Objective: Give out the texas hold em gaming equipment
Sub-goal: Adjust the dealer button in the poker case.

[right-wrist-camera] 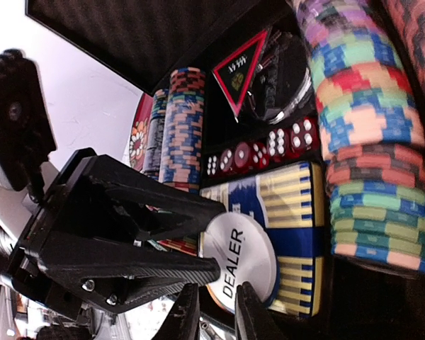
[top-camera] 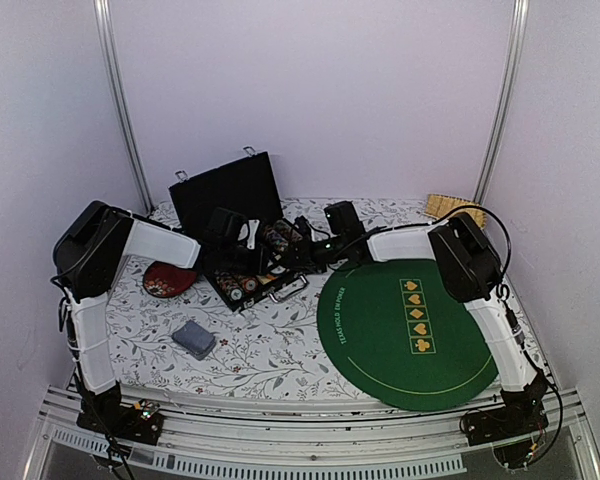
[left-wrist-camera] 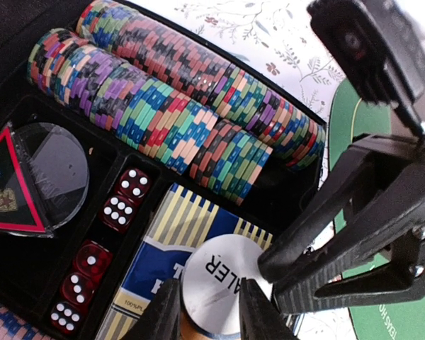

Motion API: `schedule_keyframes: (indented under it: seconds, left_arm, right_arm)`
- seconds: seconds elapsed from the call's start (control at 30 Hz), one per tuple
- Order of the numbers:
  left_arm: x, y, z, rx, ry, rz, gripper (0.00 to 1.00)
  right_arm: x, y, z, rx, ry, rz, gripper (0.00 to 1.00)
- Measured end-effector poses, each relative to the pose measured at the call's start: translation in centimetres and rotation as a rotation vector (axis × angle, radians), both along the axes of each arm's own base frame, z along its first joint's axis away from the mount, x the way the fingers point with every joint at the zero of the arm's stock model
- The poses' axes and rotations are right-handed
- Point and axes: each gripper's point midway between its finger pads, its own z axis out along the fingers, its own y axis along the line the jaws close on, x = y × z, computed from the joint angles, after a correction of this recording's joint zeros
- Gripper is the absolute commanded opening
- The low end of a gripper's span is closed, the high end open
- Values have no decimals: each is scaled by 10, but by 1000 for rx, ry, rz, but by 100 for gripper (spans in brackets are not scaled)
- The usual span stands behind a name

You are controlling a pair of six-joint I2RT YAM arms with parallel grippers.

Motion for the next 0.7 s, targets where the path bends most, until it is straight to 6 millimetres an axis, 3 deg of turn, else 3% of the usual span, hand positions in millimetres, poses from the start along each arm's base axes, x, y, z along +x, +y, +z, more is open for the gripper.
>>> schedule_keyframes:
  seconds: [0.47,0.7]
  left_arm:
    - [-1,2,-3,16,4,4,30]
    - [-1,2,-3,18,5,5,28]
  right_arm:
    - [22,-14,-5,-88,-48,-71,26]
    - [24,-15,-2,-86,-45,-67,23]
